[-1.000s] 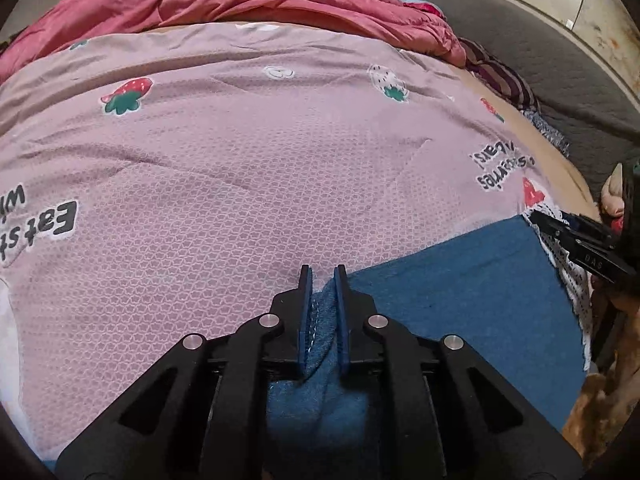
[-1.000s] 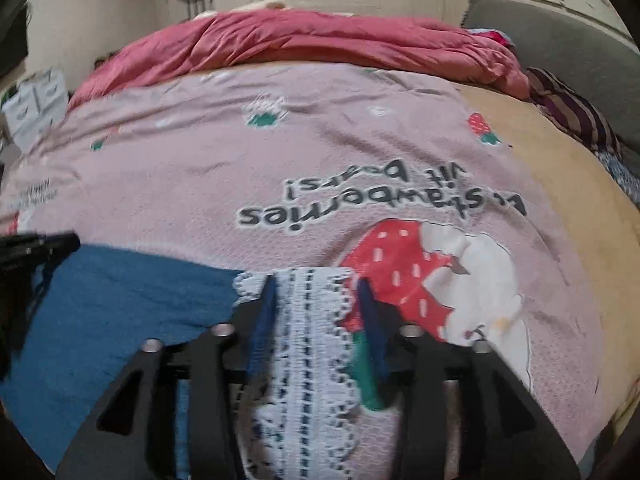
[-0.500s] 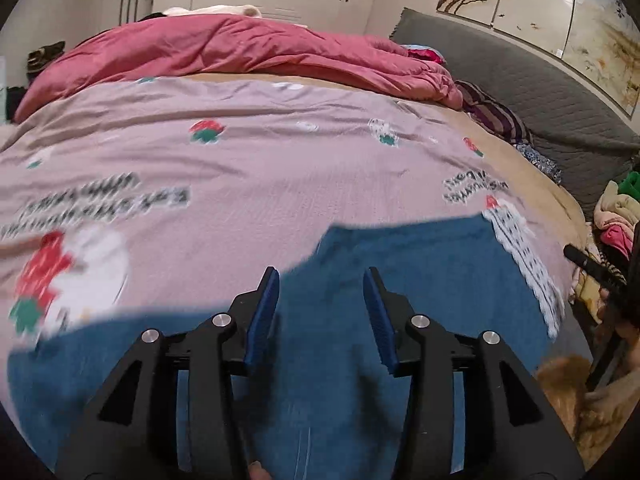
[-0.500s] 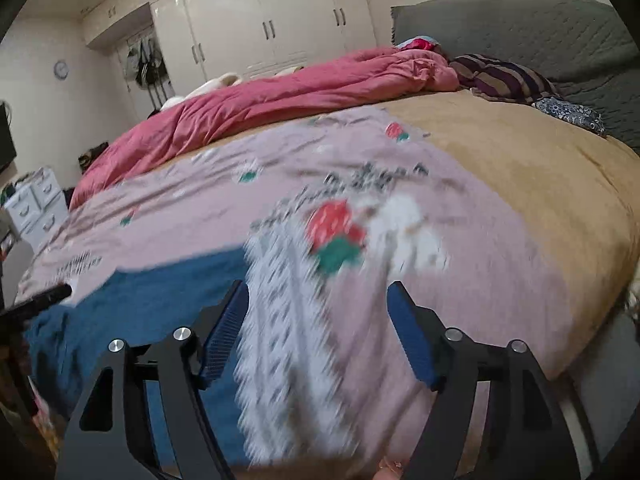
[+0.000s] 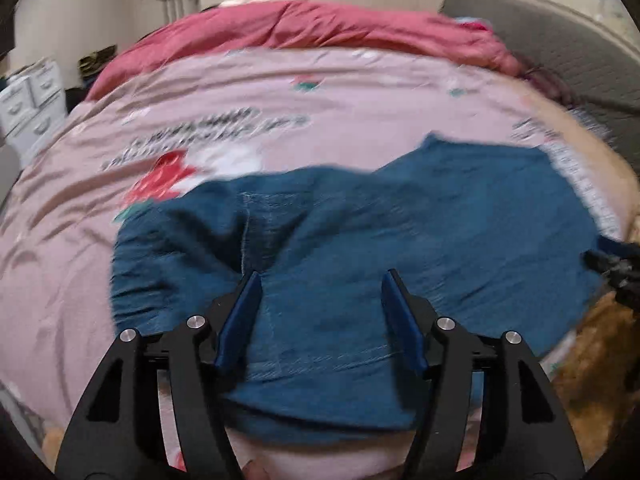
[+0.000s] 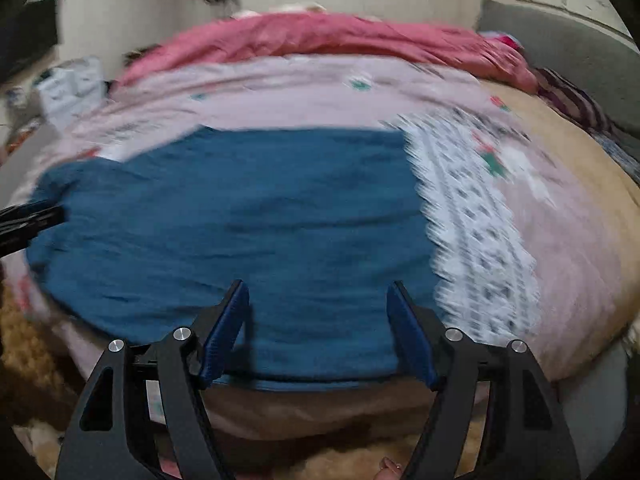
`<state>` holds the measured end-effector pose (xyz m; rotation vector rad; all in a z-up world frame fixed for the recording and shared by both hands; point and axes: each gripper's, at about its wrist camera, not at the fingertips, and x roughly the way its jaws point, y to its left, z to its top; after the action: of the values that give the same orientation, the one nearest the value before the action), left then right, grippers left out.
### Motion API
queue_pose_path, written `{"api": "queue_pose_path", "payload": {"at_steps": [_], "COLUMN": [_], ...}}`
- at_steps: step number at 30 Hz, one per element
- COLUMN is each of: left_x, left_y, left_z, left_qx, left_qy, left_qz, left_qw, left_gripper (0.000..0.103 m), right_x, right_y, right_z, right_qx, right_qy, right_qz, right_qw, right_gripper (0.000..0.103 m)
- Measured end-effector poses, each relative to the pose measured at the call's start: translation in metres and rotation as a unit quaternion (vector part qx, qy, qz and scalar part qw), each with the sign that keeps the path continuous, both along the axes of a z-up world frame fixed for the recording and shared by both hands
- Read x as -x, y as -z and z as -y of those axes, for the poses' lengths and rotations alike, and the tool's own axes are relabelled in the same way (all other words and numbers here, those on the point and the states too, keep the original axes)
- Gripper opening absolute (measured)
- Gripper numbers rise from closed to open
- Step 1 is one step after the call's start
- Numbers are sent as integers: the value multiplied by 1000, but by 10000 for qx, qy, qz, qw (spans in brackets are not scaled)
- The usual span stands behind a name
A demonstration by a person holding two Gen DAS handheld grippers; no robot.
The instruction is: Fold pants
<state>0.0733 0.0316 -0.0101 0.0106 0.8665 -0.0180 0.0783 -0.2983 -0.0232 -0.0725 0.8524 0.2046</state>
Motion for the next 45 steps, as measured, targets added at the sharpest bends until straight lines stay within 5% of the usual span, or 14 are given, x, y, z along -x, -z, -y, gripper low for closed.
{"api": "queue_pose_path", "payload": {"at_steps": [4, 13, 21, 45], "left_x": [2, 1, 10, 38], "left_y": [6, 14, 1, -32], "left_z": [-8, -27, -17, 34], "left_qx": [88, 777, 649, 654], "left_qy": [-3, 151, 268, 900], "left_qz": [-48, 2, 42, 234], "left_qw": [9999, 9969, 9975, 9935], "left_gripper": [55, 55, 60, 69], "right_x": [-6, -6, 16, 63], "right_y": [10, 15, -4, -23], "right_z": [23, 21, 27, 78], "right_qx": [-463, -466, -902, -1179], "right_qy": [212, 209, 302, 1005], "right_qz": [-433, -364, -153, 112], "right_qw": [9978, 9980, 9953, 9879], "right_gripper": [71, 76, 91, 91]}}
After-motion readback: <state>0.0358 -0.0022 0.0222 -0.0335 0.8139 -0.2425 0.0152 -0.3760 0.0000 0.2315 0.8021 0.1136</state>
